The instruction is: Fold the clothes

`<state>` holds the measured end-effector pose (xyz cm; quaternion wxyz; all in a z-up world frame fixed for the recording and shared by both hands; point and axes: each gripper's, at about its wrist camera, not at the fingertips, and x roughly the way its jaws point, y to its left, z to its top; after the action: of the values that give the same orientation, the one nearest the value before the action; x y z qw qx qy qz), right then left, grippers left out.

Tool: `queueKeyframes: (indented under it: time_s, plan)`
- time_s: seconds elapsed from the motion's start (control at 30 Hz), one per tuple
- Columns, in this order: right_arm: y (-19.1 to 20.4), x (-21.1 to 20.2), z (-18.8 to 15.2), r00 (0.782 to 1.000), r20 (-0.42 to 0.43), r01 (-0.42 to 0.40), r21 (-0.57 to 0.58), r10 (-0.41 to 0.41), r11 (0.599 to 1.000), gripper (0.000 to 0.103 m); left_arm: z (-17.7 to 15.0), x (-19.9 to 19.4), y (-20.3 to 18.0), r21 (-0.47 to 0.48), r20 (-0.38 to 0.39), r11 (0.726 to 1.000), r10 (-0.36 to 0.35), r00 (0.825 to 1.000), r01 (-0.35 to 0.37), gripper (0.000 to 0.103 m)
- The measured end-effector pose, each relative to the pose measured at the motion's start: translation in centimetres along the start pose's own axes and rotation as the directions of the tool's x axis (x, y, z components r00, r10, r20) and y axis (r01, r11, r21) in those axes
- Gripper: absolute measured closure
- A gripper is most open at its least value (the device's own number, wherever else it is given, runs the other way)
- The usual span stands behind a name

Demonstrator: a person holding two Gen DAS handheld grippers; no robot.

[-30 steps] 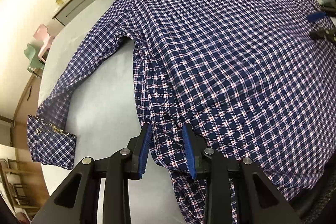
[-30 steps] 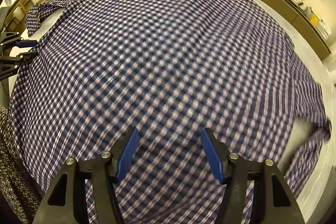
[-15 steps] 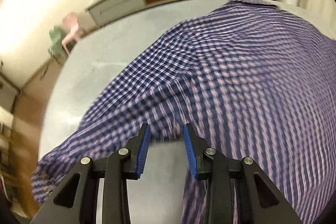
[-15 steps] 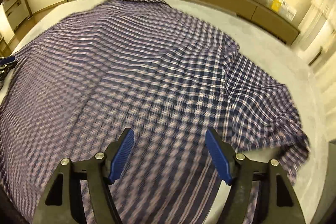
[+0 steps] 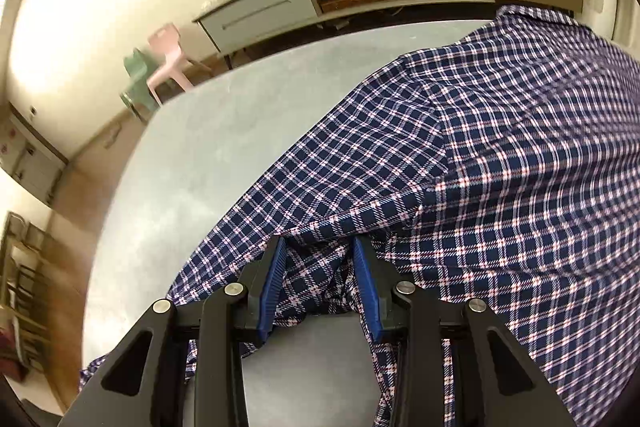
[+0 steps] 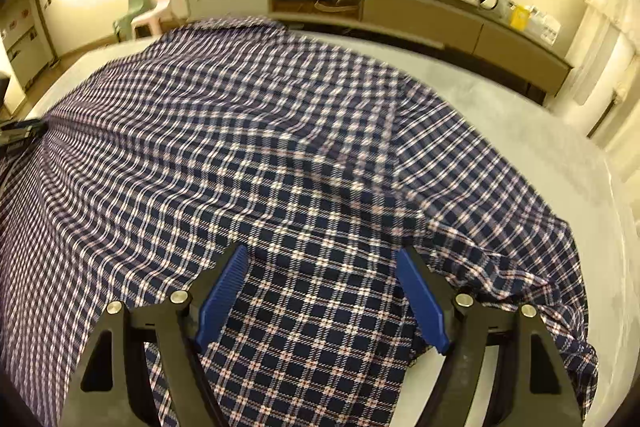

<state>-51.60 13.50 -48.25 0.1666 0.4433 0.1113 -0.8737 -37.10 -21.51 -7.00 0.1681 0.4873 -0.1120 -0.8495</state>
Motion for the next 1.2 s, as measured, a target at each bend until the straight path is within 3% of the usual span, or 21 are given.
queueKeyframes:
  time_s: [0.1, 0.2, 0.3, 0.33, 0.37, 0.47, 0.57, 0.63, 0.7, 0.8, 0.87, 0.93, 1.03, 1.17, 1.2]
  plan:
    - [-0.9, -1.4, 0.4, 0.997, -0.057, 0.051, 0.003, -0.051, 0.999, 0.024, -4.2, -4.5, 3.4, 0.045, -0.035, 0.999, -0.024, 0.999, 0.026, 0.068]
    - [-1.0, -0.7, -0.4, 0.994, -0.101, 0.045, -0.023, -0.047, 0.999, 0.024, -8.8, -9.5, 2.7, 0.136, -0.044, 0.981, -0.131, 0.99, 0.135, 0.069]
    - [-0.5, -1.2, -2.2, 0.983, -0.167, -0.084, -0.036, 0.077, 0.996, 0.024, -15.1, -14.0, 1.5, 0.253, -0.058, 0.943, -0.209, 0.976, 0.217, 0.069]
    - [0.1, -1.6, -4.4, 0.973, -0.206, -0.119, -0.075, 0.101, 0.99, 0.024, -17.3, -14.8, 1.1, 0.265, -0.078, 0.936, -0.221, 0.972, 0.233, 0.069]
    - [0.9, -1.8, -6.0, 0.97, -0.224, -0.122, -0.128, 0.091, 0.984, 0.023, -19.2, -15.6, 0.7, 0.273, -0.093, 0.932, -0.219, 0.971, 0.237, 0.07]
    - [3.3, -3.1, -5.3, 0.975, -0.22, -0.075, -0.193, 0.031, 0.978, 0.022, -24.3, -18.7, 0.8, 0.279, -0.056, 0.946, -0.154, 0.986, 0.164, 0.069]
    - [2.9, -4.2, -6.2, 0.972, -0.196, 0.077, -0.253, -0.129, 0.964, 0.022, -28.5, -22.4, 0.8, 0.287, -0.036, 0.946, -0.144, 0.989, 0.149, 0.069]
    - [3.4, -5.8, -7.3, 0.975, -0.162, 0.102, -0.284, -0.153, 0.954, 0.022, -31.6, -26.4, -0.3, 0.371, 0.028, 0.911, -0.203, 0.979, 0.178, 0.061]
    - [4.1, -7.7, -8.3, 0.985, -0.148, 0.039, -0.285, -0.084, 0.958, 0.022, -33.9, -29.6, -2.1, 0.481, 0.072, 0.851, -0.278, 0.958, 0.211, 0.053]
    - [7.3, -11.0, -8.9, 0.989, -0.146, -0.067, -0.301, 0.023, 0.951, 0.022, -37.2, -32.0, -5.0, 0.642, 0.123, 0.748, -0.318, 0.94, 0.169, 0.053]
    - [7.6, -15.9, -10.6, 0.984, -0.161, -0.12, -0.325, 0.071, 0.938, 0.022, -38.8, -32.2, -5.7, 0.692, 0.107, 0.704, -0.321, 0.941, 0.161, 0.052]
    - [9.5, -16.8, -11.6, 0.979, -0.179, -0.152, -0.353, 0.092, 0.923, 0.022, -38.5, -32.0, -5.4, 0.686, 0.123, 0.714, -0.306, 0.944, 0.141, 0.052]
    - [11.3, -16.7, -11.9, 0.978, -0.184, -0.158, -0.375, 0.094, 0.913, 0.021, -36.5, -30.9, -4.0, 0.608, 0.083, 0.769, -0.307, 0.948, 0.197, 0.052]
    - [11.1, -16.7, -11.1, 0.973, -0.199, -0.183, -0.344, 0.119, 0.921, 0.021, -34.3, -30.3, -2.1, 0.51, 0.002, 0.794, -0.386, 0.922, 0.332, 0.056]
    - [11.0, -16.7, -10.8, 0.972, -0.202, -0.188, -0.335, 0.124, 0.923, 0.021, -34.0, -30.1, -1.6, 0.487, -0.016, 0.796, -0.404, 0.915, 0.36, 0.067]
